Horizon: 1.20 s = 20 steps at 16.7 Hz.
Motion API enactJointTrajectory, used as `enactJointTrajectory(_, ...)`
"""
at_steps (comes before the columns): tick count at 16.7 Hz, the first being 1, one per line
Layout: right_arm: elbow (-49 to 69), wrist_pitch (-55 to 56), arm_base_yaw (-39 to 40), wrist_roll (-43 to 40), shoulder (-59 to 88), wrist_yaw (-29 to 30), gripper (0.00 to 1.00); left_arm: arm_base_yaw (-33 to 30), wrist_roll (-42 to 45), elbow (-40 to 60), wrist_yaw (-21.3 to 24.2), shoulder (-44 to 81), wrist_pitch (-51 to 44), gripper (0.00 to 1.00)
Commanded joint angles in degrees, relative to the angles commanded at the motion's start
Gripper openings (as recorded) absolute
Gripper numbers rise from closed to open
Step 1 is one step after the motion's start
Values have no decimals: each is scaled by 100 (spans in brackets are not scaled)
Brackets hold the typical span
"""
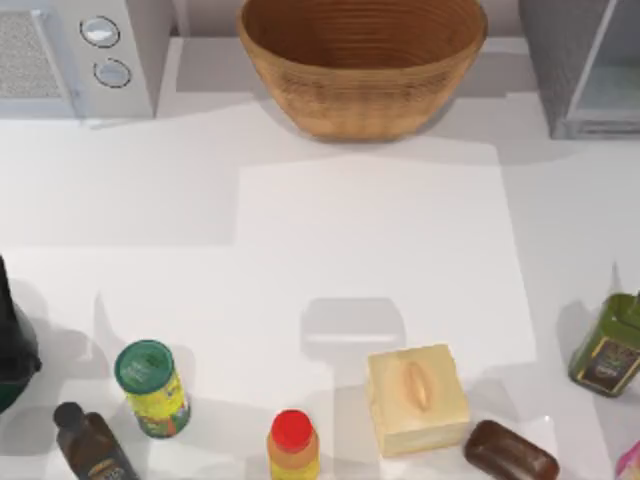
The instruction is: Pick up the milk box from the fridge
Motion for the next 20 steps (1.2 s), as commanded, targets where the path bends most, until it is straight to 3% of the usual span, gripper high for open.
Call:
enactJointTrajectory(12, 562, 4933, -1627, 55, 5467, -1567, 100, 0, 0, 0, 0, 0, 0, 100)
enactJointTrajectory(20, 762, 6691, -2206, 74, 7417, -2125, 100, 0, 0, 0, 0, 0, 0, 100)
